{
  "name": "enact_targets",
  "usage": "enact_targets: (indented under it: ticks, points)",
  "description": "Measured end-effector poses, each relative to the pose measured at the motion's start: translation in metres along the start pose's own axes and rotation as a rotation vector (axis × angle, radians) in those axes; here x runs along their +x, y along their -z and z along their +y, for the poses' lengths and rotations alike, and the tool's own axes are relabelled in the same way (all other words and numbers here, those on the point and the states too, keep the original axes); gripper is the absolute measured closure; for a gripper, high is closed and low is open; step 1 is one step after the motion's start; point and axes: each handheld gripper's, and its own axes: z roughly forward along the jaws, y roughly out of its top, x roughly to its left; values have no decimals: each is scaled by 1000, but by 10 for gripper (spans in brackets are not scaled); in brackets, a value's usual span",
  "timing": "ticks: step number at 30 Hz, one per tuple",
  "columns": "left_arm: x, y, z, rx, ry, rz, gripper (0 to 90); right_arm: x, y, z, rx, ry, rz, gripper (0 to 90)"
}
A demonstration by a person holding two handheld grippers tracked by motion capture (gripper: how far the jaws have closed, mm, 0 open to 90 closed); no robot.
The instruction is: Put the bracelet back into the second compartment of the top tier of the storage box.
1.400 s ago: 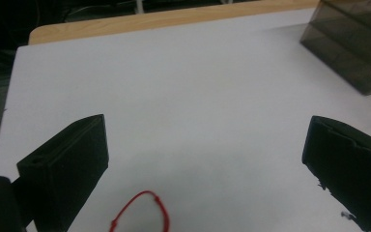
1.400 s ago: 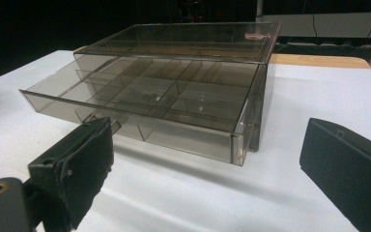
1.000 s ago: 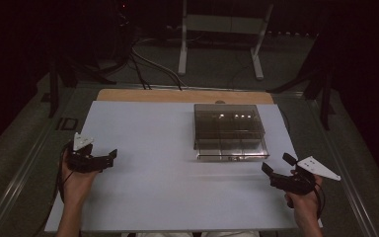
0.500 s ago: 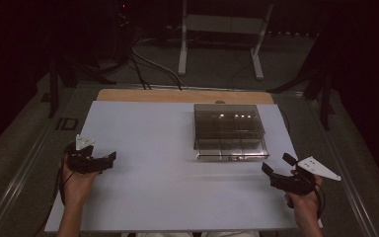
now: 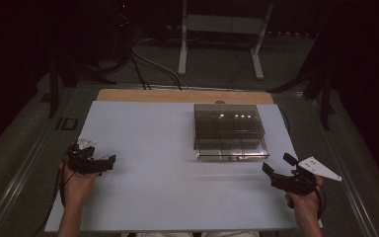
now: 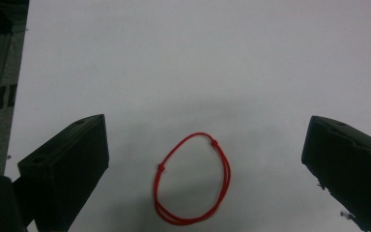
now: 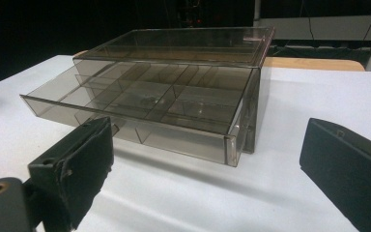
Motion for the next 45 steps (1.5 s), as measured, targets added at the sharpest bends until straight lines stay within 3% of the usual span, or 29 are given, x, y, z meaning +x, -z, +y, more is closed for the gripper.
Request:
enact_targets:
  ticks: [11, 16, 17, 18, 21, 30, 32, 35, 38, 40, 41, 45]
  points:
    - [3, -8, -6, 64, 19, -4, 45, 0, 0, 0, -3, -1, 0, 50]
    - [3, -11, -8, 83, 12, 4, 45, 0, 1, 0, -4, -2, -1, 50]
    - [3, -11, -8, 83, 11, 21, 45, 0, 1, 0, -5, -2, 0, 50]
    - [2, -11, -8, 83, 10, 29, 104, 0, 1, 0, -5, -4, 0, 50]
    - [2, -12, -8, 89, 3, 32, 142, 0, 1, 0, -4, -4, -1, 50]
    - [3, -15, -14, 129, -25, 66, 175, -1, 1, 1, -8, -4, -1, 50]
    - [4, -14, -15, 126, -18, 40, 227, 0, 1, 0, -7, -5, -1, 50]
    - [5, -13, -15, 121, -14, -3, 374, 0, 1, 0, -7, -5, 0, 51]
    - [3, -13, -13, 124, -36, -26, 515, 1, 0, 1, -7, -6, 0, 50]
    - [1, -13, -11, 132, -41, -33, 588, 1, 0, 1, -6, -7, 0, 50]
    - [1, -13, -10, 133, -46, -34, 684, 1, 0, 1, -6, -7, 1, 50]
    - [-2, -14, -8, 144, -52, -38, 846, 0, 0, 0, -5, -9, 1, 51]
